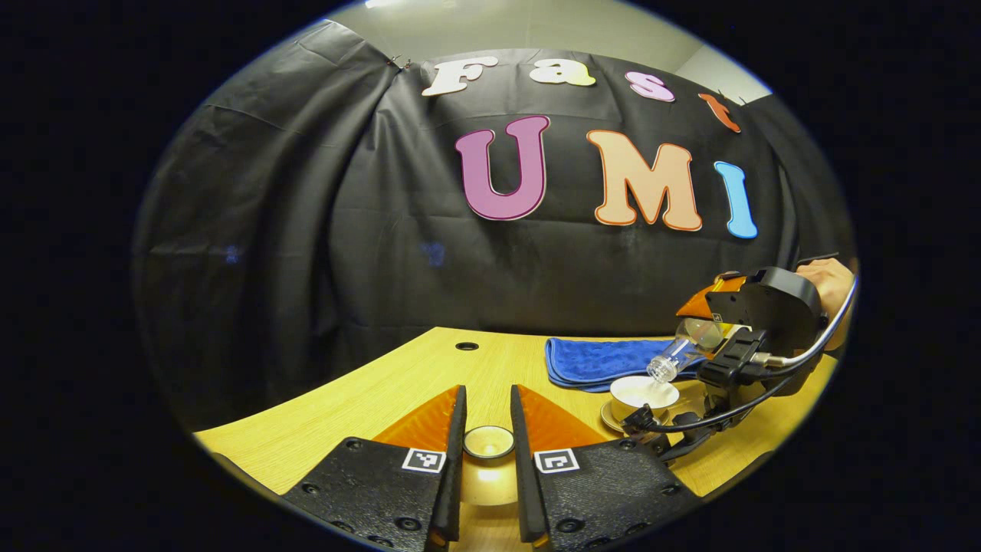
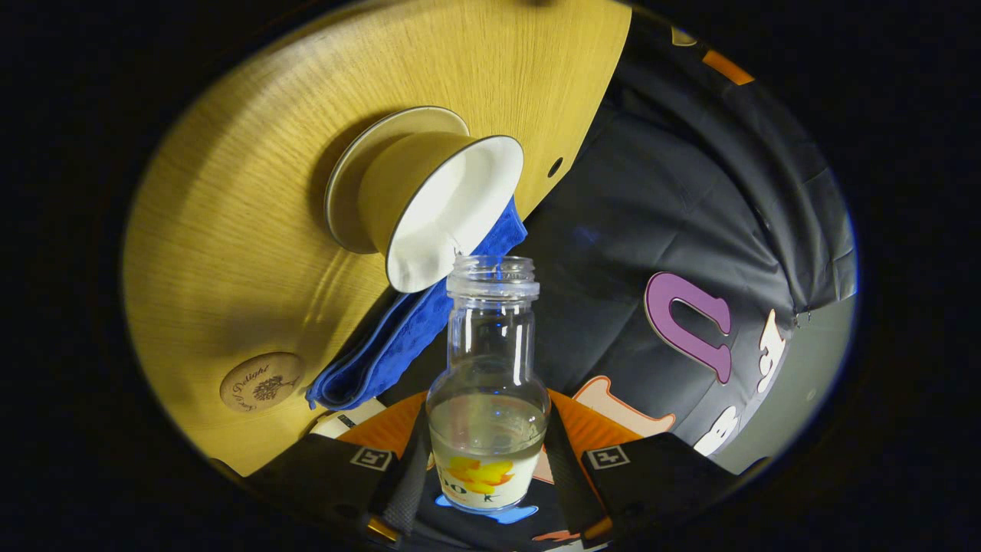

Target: Open the teacup lid with one hand, grasp the water bottle and pour water into the teacup with the other hand; after pouring, place the water bottle on the coaster and then close the teacup lid.

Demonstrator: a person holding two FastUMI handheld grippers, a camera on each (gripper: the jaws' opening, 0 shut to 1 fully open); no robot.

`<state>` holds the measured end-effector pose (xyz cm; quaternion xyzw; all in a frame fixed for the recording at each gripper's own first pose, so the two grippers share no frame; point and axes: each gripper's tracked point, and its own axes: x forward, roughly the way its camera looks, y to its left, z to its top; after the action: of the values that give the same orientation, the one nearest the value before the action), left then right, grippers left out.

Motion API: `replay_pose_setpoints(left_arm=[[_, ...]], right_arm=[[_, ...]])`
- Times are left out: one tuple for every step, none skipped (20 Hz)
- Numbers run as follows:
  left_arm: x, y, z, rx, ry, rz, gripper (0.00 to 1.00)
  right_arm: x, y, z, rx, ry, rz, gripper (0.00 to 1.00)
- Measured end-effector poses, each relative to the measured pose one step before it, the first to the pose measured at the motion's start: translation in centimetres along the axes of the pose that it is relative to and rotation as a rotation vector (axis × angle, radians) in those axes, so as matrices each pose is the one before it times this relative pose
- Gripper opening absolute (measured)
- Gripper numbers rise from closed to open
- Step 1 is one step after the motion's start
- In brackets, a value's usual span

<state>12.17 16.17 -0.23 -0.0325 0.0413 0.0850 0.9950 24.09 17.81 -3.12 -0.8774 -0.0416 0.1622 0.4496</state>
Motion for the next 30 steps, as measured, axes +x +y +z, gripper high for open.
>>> replay_pose_setpoints(left_arm=[[-0.023,0.060,0.075,-0.00090,0.00067,-0.00065,0.28],[0.131,-0.019,-0.148,-0.00004,0.00124,0.00015,0.28],[-0.034,-0.063,-0.037,-0.00047,0.00107,-0.00035,0.28],[0.032,0.042,-0.036,-0.00102,-0.00014,-0.00073,0.28],[-0.005,0.034,0.001,-0.00030,0.00057,0.00111,0.28],[-0.006,0.140,-0.033,0.00110,0.00135,0.00280,0.28],[0.005,0.085,0.069,-0.00010,-0.00087,0.00138,0.28],[-0.086,0.029,-0.005,-0.00290,-0.00272,0.00190,0.28],[-0.019,0.048,0.315,-0.00481,-0.00877,0.00198,0.28],[-0.072,0.061,0.562,-0.00037,-0.01377,0.00264,0.27],[0.023,0.083,-0.143,0.00281,-0.00266,0.00423,0.27],[0.015,-0.060,0.082,-0.00195,-0.00128,-0.00076,0.27],[-0.054,0.060,0.034,-0.00213,-0.00127,0.00164,0.28],[-0.037,-0.027,0.063,-0.00124,-0.00159,0.00035,0.27],[-0.068,0.074,0.006,-0.00098,-0.00344,0.00281,0.28],[0.009,0.055,0.255,-0.00231,-0.00612,0.00595,0.27],[-0.127,-0.194,0.220,-0.00408,-0.00975,-0.00088,0.28],[-0.019,-0.058,0.045,-0.00027,-0.00132,0.00085,0.28],[0.122,-0.002,0.005,-0.00109,-0.00117,0.00044,0.28],[0.009,0.033,-0.002,-0.00141,0.00066,0.00106,0.28],[-0.038,0.035,-0.105,-0.00050,0.00283,0.00116,0.28],[0.001,0.005,-0.041,-0.00108,0.00146,0.00019,0.28],[0.011,-0.013,-0.164,-0.00112,0.00130,-0.00100,0.28],[0.001,-0.027,0.056,-0.00194,0.00223,-0.00088,0.28],[0.054,-0.137,-0.126,-0.00102,0.00169,-0.00178,0.28],[0.052,-0.096,-0.062,-0.00118,0.00201,-0.00042,0.28],[-0.013,-0.117,-0.192,0.00079,0.00357,-0.00247,0.28],[0.032,-0.186,-0.215,0.00377,0.00371,-0.00135,0.28],[-0.079,-0.071,-0.070,0.00400,0.00280,-0.00192,0.28],[0.013,-0.234,0.043,0.00231,0.00059,-0.00339,0.28]], right_arm=[[0.066,-0.056,0.183,0.00056,-0.00231,0.00058,0.75],[-0.078,-0.024,0.110,0.00177,-0.00341,-0.00016,0.76],[0.026,-0.129,0.118,0.00326,-0.00189,-0.00146,0.75],[-0.014,-0.046,0.076,0.00390,-0.00026,0.00001,0.75],[-0.009,0.182,0.057,0.00911,0.00009,0.00807,0.75],[0.032,0.274,0.064,0.01080,-0.00110,0.01001,0.76],[0.054,0.154,0.032,0.01275,0.00086,0.00609,0.76],[-0.174,0.043,-0.032,0.02026,0.00181,0.00339,0.75],[-0.038,0.036,-0.060,0.02755,0.00157,0.00445,0.75],[-0.002,0.160,-0.027,0.05063,0.00250,0.01254,0.77],[0.111,0.297,0.068,0.06665,-0.00289,0.02612,0.77],[0.021,0.000,0.025,0.03637,0.00022,0.01078,0.77],[0.032,0.101,-0.020,0.02955,-0.00028,0.00614,0.77],[-0.056,0.123,0.072,0.03376,-0.00141,0.00950,0.76],[-0.049,0.141,0.035,0.04248,-0.00016,0.00758,0.75],[0.017,0.113,-0.063,0.03472,-0.00126,0.00728,0.77],[-0.108,0.157,-0.042,0.07730,-0.00474,0.01182,0.78],[-0.021,0.098,-0.076,0.04753,-0.00420,0.00567,0.78],[-0.014,0.090,-0.130,0.03916,-0.00396,0.00042,0.79],[-0.283,-0.304,-0.215,0.02613,-0.00557,-0.00728,0.79],[-0.161,-0.279,-0.334,0.02362,-0.00166,-0.01065,0.79],[-0.060,-0.177,-0.702,0.03489,-0.00097,-0.00371,0.79],[0.035,-0.078,-0.778,0.06081,0.00185,0.00176,0.79],[-0.070,-0.250,-0.661,0.07391,-0.00245,-0.00235,0.78],[0.144,-0.717,-0.319,0.07463,-0.00679,-0.00221,0.77],[-0.085,-0.573,-0.420,0.07131,-0.00608,-0.00695,0.76],[-0.126,-0.683,-0.338,0.06722,-0.01061,-0.01077,0.75],[-0.040,-0.713,-0.326,0.06831,-0.01208,-0.01191,0.75],[-0.151,-0.532,-0.388,0.07431,-0.00558,-0.00832,0.75],[-0.316,-0.013,-0.524,0.08248,-0.00411,-0.00404,0.75]])
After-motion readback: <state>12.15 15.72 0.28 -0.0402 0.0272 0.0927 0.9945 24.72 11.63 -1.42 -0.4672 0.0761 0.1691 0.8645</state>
